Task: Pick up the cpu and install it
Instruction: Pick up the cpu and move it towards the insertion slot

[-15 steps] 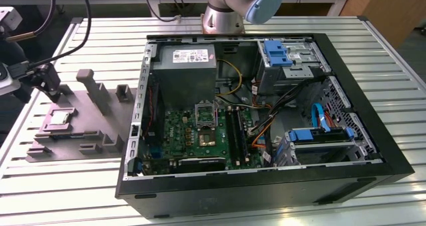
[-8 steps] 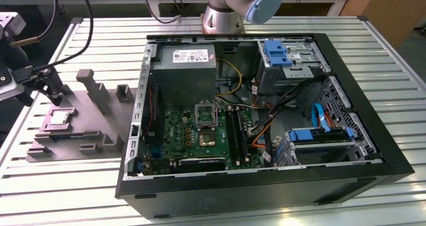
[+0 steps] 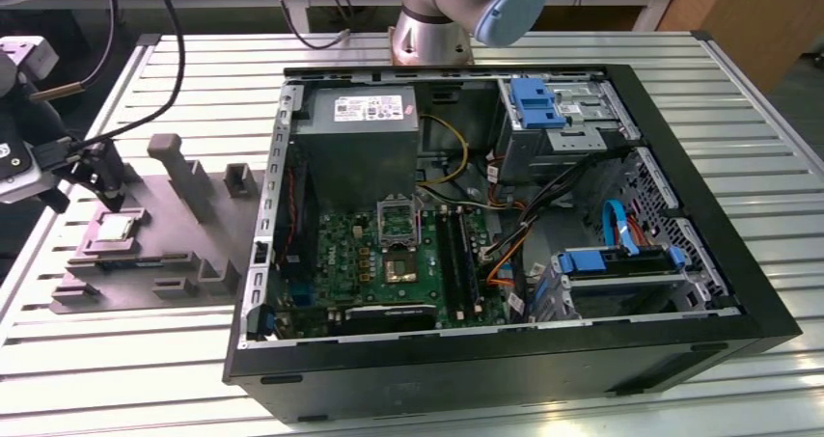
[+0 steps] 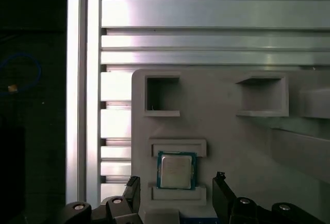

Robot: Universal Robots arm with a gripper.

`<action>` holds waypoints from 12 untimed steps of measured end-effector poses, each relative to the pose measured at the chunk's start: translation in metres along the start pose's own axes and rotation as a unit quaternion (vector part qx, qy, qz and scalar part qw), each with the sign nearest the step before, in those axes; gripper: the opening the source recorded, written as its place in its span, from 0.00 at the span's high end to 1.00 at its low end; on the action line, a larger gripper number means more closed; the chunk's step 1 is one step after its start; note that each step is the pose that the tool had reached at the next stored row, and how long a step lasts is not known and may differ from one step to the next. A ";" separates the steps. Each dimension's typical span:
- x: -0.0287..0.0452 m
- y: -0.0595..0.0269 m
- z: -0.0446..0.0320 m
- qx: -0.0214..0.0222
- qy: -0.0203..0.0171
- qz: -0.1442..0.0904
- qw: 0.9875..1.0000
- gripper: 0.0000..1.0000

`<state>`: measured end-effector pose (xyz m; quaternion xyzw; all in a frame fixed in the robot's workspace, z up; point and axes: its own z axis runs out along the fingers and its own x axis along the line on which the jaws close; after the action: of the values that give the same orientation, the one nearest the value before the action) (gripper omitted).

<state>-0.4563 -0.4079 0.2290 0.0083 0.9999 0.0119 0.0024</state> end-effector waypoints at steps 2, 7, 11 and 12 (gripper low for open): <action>0.0000 -0.0001 0.0036 0.000 0.000 0.000 1.000 0.34; 0.0001 -0.0002 0.0114 0.000 0.000 0.004 1.000 0.34; 0.0001 -0.0003 0.0139 0.000 0.000 0.006 1.000 0.34; 0.0001 -0.0003 0.0146 0.000 0.000 0.006 1.000 0.34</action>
<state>-0.4563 -0.4078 0.2144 0.0138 0.9998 0.0119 0.0026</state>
